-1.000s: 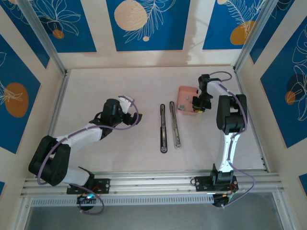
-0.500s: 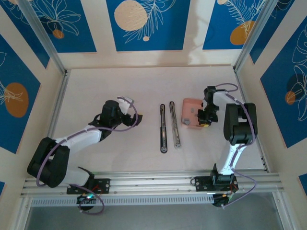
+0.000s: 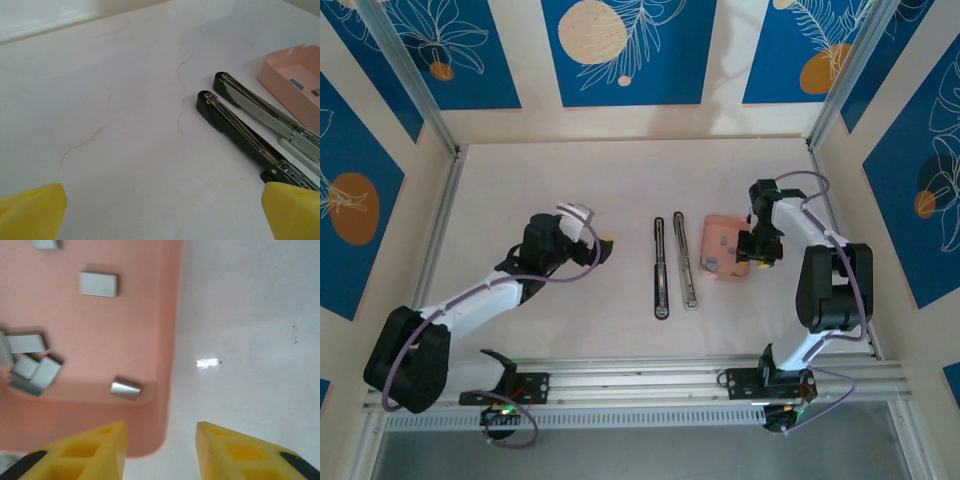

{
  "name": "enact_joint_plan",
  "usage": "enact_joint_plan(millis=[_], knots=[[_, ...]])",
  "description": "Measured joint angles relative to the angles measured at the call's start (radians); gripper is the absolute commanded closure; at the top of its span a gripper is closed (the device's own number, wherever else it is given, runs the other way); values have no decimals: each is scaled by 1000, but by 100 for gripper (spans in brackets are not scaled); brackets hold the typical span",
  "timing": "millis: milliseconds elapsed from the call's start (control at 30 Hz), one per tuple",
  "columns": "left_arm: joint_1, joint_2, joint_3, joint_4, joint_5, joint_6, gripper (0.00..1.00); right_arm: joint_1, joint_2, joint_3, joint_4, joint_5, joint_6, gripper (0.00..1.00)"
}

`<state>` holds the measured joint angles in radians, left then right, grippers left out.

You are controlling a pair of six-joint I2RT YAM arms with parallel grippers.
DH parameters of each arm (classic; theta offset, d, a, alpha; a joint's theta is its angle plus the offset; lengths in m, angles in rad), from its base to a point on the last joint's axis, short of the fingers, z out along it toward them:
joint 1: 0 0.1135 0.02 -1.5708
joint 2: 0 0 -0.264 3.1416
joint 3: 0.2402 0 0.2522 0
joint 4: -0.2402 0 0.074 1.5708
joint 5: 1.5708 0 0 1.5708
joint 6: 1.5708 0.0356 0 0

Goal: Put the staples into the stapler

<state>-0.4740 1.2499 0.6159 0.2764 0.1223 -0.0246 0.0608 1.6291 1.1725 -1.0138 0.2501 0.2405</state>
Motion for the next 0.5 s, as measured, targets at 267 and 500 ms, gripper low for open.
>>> enact_joint_plan(millis=[267, 500], knots=[[0, -6, -6, 0, 0, 0, 0, 169, -10, 120, 19, -48, 62, 54], [1, -11, -6, -4, -7, 8, 0, 278, 219, 249, 62, -72, 85, 55]])
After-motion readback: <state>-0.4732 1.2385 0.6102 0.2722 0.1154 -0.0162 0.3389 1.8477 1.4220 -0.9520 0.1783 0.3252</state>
